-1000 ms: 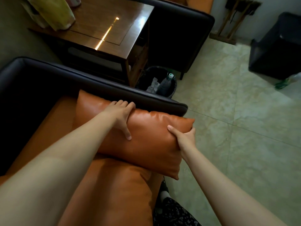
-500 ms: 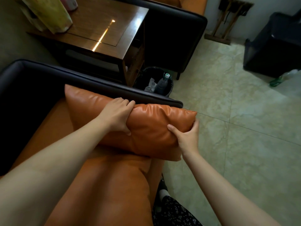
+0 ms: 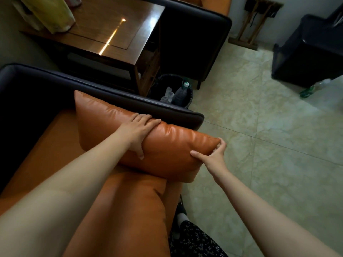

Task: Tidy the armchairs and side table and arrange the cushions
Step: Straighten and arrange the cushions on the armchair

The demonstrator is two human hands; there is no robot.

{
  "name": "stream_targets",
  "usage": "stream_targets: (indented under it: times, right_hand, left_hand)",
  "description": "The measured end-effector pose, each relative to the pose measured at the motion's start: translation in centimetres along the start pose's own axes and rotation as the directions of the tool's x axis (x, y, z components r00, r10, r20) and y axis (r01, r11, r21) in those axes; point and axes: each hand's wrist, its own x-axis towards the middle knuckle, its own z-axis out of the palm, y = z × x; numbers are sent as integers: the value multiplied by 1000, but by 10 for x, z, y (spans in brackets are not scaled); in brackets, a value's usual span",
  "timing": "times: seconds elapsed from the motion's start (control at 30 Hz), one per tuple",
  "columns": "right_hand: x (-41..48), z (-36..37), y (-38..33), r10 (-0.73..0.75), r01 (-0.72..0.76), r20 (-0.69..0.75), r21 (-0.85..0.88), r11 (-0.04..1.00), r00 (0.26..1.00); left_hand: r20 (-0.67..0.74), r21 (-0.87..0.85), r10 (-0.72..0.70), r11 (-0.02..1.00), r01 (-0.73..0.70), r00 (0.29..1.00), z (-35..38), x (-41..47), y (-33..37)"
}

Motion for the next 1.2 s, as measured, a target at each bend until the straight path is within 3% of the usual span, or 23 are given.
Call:
stream_targets:
  times: [0.07,0.17,0.23,0.27,0.4,0.6,0.8,0.93,1.2]
  right_hand:
    - [-2,-3,-8,-180,157,-71,-255,954,981]
    - [-5,-2,-26,-460,383,65,-663,643,885]
    - [-4,8,-31,-470,451,229,-778,437,852]
    - [-5,13,-32,-446,457,269,-797,395,854]
    - [-6,22,-32,-408,403,228,-814,418,884]
    - [-10,20,-28,-565,439,170,-813,383,807]
    - [2,33,-34,-379,356,198,-839,412,904]
    - [-8,30,-39,-331,341,214,-852,396,919]
    - [-70,48,-70,-346,468,355,-818,335,868]
  left_hand:
    - [22,18,-29,999,29,999,-1,-4,-10]
    - [11,15,-71,997,71,997,1,-9,-17]
    - [-16,38,-67,997,68,998,1,-10,-15]
    - [-29,45,-68,997,69,997,0,-9,-13]
    - [-73,35,-76,996,79,994,-5,-9,-7]
    - [-181,90,-53,993,70,982,-1,-17,-10]
    - [-59,-29,-112,993,111,992,10,-9,-12]
    - [-40,29,-161,986,163,986,7,-18,-8]
    - [-70,-5,-204,979,205,976,5,-100,0]
